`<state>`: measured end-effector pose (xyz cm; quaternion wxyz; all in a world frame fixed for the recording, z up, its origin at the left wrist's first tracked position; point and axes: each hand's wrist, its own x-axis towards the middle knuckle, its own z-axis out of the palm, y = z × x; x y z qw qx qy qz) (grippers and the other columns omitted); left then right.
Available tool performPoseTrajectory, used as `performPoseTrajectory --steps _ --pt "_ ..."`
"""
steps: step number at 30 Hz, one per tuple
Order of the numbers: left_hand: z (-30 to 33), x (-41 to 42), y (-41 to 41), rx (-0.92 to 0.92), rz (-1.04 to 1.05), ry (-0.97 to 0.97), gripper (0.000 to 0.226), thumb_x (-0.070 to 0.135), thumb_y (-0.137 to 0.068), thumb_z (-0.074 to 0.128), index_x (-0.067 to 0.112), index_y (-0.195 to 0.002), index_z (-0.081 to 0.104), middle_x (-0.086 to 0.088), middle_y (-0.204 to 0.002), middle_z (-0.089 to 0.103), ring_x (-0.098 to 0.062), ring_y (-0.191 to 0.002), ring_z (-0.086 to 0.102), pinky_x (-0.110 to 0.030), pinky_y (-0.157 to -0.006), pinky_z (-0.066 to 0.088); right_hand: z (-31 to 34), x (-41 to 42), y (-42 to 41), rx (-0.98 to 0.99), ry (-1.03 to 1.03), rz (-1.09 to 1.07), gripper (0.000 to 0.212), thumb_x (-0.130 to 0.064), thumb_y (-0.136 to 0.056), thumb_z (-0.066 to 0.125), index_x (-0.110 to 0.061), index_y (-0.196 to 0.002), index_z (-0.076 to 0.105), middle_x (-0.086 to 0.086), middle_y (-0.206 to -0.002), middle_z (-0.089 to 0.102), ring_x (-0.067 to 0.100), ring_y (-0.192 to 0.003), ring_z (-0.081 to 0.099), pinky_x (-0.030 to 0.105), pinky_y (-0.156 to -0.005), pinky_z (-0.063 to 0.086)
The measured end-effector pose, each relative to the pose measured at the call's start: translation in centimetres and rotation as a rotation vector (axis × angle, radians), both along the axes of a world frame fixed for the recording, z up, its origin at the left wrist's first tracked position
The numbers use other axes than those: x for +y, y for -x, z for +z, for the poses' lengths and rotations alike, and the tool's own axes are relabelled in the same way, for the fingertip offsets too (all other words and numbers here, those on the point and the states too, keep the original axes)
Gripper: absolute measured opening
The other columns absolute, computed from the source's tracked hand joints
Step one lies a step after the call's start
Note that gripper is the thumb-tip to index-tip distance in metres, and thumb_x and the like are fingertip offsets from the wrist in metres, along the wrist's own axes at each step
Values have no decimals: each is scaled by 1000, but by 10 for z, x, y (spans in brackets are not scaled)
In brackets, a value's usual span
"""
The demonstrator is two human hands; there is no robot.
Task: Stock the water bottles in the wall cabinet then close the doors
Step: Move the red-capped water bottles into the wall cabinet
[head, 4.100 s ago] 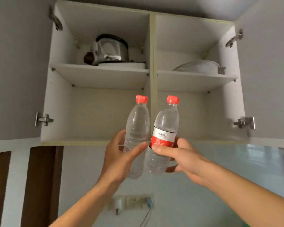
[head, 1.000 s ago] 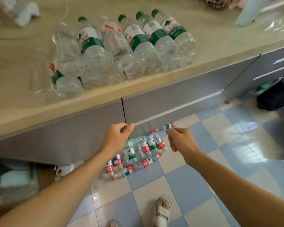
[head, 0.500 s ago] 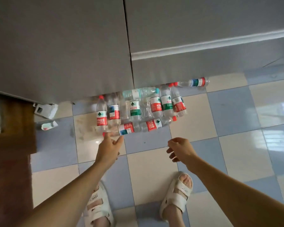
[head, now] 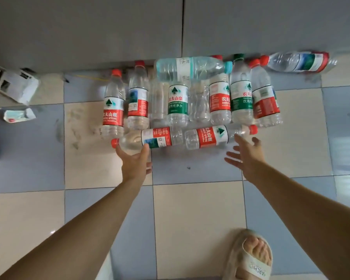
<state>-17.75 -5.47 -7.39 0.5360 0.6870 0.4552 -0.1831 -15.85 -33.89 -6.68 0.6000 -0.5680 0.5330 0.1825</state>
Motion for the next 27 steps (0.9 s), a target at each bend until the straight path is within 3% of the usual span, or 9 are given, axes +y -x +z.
performPoseTrajectory --steps 3,7,11,15,19,23,27 --pt "-23 1 -5 -36 187 31 85 42 -91 72 35 -151 12 0 -105 69 -22 -72 74 -42 -73 64 -22 -5 -8 -24 -4 -99 81 -36 -93 72 -19 -155 22 18 -115 61 30 -96 70 41 -74 63" --pt "-35 1 -20 -38 381 23 78 46 -85 78 24 -141 27 -4 -97 71 -15 -58 72 -32 -61 62 -34 -11 -13 -30 2 -167 62 -39 -89 76 -8 -134 46 19 -107 62 32 -93 70 40 -78 63" --pt "-33 -3 -30 -54 521 146 64 36 -88 78 13 -136 42 -10 -119 69 -18 -90 75 -31 -74 63 -38 -13 -19 -58 -21 -204 47 -32 -90 77 -12 -127 55 12 -115 67 29 -99 72 42 -85 62" --pt "-23 -3 -30 15 548 284 48 30 -91 76 8 -131 59 -12 -117 73 -20 -98 75 -22 -64 61 -30 -12 -20 -42 -71 -244 26 -24 -90 78 -16 -107 60 10 -107 69 26 -89 74 30 -62 62" --pt "-15 1 -27 41 544 314 47 26 -90 77 3 -127 60 -15 -113 72 -22 -100 73 -33 -84 62 -23 -13 -19 -21 -80 -277 44 -17 -86 81 -13 -123 58 12 -111 64 27 -94 68 28 -58 60" --pt "-4 8 -18 38 527 326 47 20 -89 78 5 -128 58 -13 -112 72 -23 -101 72 -36 -86 62 -12 -16 -10 7 -68 -227 46 -17 -83 83 -10 -123 61 10 -108 60 21 -88 59 30 -65 55" --pt "19 11 -10 -30 461 337 60 11 -88 78 12 -140 48 -12 -125 69 -27 -111 70 -41 -89 61 12 -10 0 -79 -27 -159 41 -12 -83 82 -14 -119 62 9 -113 59 19 -91 61 29 -70 55"
